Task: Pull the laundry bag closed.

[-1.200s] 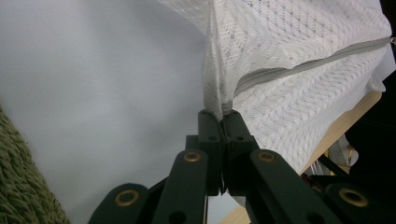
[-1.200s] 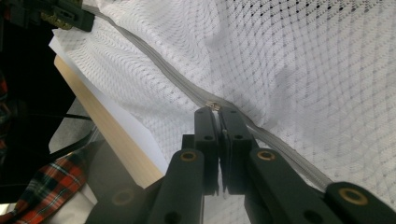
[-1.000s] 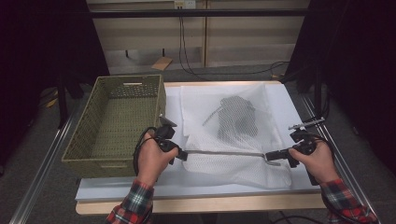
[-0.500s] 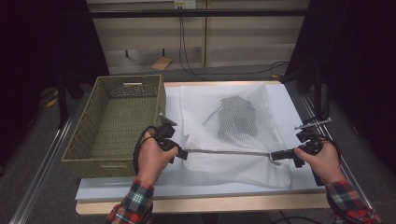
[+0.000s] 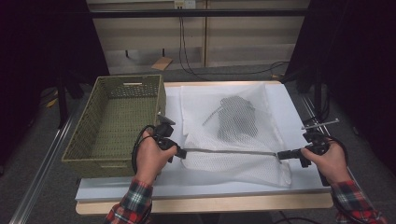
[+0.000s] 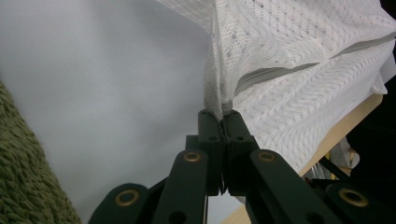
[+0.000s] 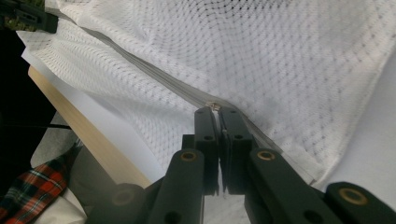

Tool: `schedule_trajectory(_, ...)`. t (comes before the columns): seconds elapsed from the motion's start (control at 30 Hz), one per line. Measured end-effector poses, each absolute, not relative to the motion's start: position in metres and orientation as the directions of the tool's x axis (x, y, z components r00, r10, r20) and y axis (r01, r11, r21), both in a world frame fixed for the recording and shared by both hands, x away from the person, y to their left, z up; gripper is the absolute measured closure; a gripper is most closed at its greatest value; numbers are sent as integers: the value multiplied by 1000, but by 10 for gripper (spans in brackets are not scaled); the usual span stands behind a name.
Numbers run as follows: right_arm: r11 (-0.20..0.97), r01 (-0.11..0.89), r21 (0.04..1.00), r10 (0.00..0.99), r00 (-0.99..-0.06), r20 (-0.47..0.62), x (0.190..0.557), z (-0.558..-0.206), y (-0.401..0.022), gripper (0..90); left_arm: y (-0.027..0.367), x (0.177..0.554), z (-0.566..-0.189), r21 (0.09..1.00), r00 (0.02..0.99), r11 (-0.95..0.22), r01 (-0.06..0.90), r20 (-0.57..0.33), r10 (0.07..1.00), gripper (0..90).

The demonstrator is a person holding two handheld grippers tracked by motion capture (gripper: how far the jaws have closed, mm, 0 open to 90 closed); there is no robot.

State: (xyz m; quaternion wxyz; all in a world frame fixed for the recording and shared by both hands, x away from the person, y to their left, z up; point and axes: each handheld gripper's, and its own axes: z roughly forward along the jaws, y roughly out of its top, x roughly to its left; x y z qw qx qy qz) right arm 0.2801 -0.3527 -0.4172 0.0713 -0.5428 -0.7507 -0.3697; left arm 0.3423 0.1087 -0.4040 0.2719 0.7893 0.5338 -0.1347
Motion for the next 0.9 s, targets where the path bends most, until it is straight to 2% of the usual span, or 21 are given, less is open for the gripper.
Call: schedule_trajectory(0.9,102,886,453,810,-338,479,281,-421,-378,874,109,340,-401,282,388,-276,919,-513,766,883)
